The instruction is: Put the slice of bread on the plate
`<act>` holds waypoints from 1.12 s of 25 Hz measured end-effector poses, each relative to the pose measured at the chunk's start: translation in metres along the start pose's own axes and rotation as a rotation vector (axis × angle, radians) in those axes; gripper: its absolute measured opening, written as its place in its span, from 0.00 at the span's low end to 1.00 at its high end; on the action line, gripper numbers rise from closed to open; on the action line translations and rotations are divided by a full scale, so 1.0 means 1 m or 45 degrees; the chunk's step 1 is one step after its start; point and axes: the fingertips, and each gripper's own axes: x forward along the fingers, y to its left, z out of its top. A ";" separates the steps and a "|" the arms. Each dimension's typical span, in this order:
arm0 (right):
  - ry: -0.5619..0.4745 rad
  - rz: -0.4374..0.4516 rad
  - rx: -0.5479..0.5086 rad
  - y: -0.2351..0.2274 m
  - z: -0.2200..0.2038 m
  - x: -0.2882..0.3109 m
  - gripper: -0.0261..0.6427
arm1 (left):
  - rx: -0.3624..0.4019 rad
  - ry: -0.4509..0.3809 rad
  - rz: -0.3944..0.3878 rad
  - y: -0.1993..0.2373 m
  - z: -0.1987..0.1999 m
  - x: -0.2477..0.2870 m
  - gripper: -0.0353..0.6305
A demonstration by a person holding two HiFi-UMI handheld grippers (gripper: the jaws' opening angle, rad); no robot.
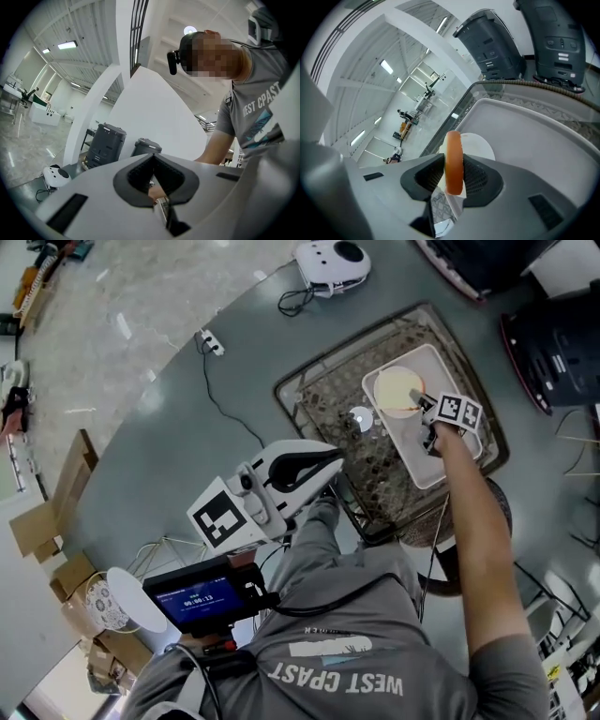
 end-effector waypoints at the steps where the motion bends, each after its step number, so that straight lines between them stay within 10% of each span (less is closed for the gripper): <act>1: 0.011 -0.017 -0.016 -0.003 0.000 0.000 0.18 | 0.000 0.003 -0.004 -0.001 -0.001 0.001 0.06; 19: 0.115 -0.461 -0.357 -0.063 -0.008 -0.001 0.36 | -0.030 0.035 0.002 -0.009 -0.019 -0.017 0.06; 28: -0.138 -0.389 -0.368 -0.014 0.009 -0.046 0.36 | 0.023 0.009 -0.070 -0.021 -0.001 -0.017 0.06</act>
